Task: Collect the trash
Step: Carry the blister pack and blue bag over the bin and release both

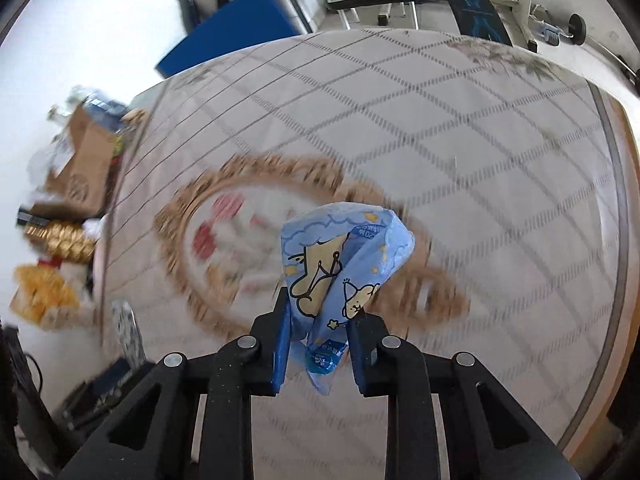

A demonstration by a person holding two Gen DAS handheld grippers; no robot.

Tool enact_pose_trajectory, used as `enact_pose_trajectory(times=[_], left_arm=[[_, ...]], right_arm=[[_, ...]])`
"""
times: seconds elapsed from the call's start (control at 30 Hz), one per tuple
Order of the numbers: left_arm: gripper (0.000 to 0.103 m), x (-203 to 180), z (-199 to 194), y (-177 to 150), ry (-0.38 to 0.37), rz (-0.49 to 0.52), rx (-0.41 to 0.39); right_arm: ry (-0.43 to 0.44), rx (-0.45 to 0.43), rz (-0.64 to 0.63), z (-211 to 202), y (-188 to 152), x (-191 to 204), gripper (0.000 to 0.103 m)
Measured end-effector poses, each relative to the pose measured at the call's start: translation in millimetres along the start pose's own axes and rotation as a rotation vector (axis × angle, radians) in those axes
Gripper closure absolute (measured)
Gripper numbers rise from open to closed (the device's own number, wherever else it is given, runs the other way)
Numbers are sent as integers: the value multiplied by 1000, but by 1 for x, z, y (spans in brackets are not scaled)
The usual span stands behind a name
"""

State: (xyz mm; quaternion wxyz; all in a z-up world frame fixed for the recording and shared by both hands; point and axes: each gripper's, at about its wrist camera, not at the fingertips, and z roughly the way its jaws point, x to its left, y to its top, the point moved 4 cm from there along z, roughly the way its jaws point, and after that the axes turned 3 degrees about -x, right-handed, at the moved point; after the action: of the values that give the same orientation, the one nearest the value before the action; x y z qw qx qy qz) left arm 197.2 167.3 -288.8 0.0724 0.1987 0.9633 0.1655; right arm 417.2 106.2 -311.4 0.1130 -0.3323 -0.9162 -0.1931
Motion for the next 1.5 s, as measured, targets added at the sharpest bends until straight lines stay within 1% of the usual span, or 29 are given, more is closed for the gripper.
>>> enact_pose_trajectory(times=[0.1, 0.13, 0.2, 0.27, 0.3, 0.33, 0.37, 0.4, 0.43, 0.47, 0.5, 0.57, 0.63, 0.73, 0.8, 0.9, 0.93, 0.97, 1.03, 1.1, 1.13, 1.17, 1.2, 1.27, 1.3, 1.33, 1.4, 1.47, 1.5], left_arm=[[40, 19, -29, -34, -47, 3, -36], [40, 30, -41, -49, -72, -1, -41], [40, 49, -45, -77, -99, -14, -44], [40, 75, -54, -109, -138, -26, -28], [40, 88, -56, -126, -144, -28, -18], [40, 102, -57, -145, -149, -25, -2], [40, 112, -57, -160, -150, -27, 14], [40, 124, -55, -176, -150, -30, 34], [40, 135, -48, -194, -149, -31, 61], [40, 146, -39, -213, -146, -32, 94], [40, 157, -25, -234, -140, -33, 132], [40, 172, 2, -265, -133, -46, 194], [40, 186, 42, -294, -148, -78, 261], [40, 207, 119, -333, -154, -136, 346], [40, 220, 177, -354, -154, -179, 389], [40, 231, 265, -383, -191, -240, 464], [40, 231, 286, -389, -215, -257, 483], [40, 231, 311, -396, -262, -282, 511], [39, 235, 357, -411, -306, -343, 566], [39, 237, 383, -416, -340, -373, 574], [38, 239, 392, -417, -346, -385, 572], [33, 242, 400, -419, -353, -401, 571], [22, 244, 403, -420, -358, -411, 568], [7, 250, 404, -422, -335, -414, 549], [6, 253, 403, -424, -326, -411, 545], [6, 255, 400, -425, -316, -409, 545], [6, 262, 389, -426, -274, -397, 527], [6, 268, 372, -425, -190, -360, 484], [6, 273, 364, -425, -148, -341, 459]], right_arm=[[34, -3, 5, -24, -55, 13, 76], [47, -3, 5, -32, -82, 21, 76], [69, -11, 10, -44, -121, 28, 77], [84, 0, 23, -53, -180, 39, 76], [86, 7, 29, -54, -199, 42, 76], [96, 26, 47, -54, -234, 48, 76], [101, 41, 59, -52, -255, 50, 77], [103, 71, 74, -46, -288, 55, 76], [104, 98, 82, -38, -316, 60, 76], [103, 120, 86, -31, -336, 62, 76], [98, 157, 88, -17, -366, 66, 76], [85, 220, 91, 10, -408, 68, 76], [59, 270, 88, 47, -445, 65, 76], [24, 324, 97, 113, -484, 52, 76], [-13, 325, 71, 160, -499, 43, 76], [-48, 332, 57, 244, -513, 22, 77], [-54, 333, 46, 270, -512, 16, 76], [-56, 333, 46, 290, -511, 10, 76], [-39, 340, 75, 335, -505, -6, 76], [-24, 346, 96, 367, -497, -17, 76], [3, 356, 124, 388, -494, -25, 76], [20, 365, 147, 400, -492, -28, 76], [39, 378, 168, 415, -490, -30, 76], [63, 392, 190, 438, -487, -33, 74], [80, 398, 198, 446, -486, -31, 73], [97, 400, 205, 453, -484, -30, 68], [95, 396, 191, 457, -483, -29, 54], [78, 386, 167, 453, -483, -26, 35], [72, 389, 158, 450, -483, -24, 29]])
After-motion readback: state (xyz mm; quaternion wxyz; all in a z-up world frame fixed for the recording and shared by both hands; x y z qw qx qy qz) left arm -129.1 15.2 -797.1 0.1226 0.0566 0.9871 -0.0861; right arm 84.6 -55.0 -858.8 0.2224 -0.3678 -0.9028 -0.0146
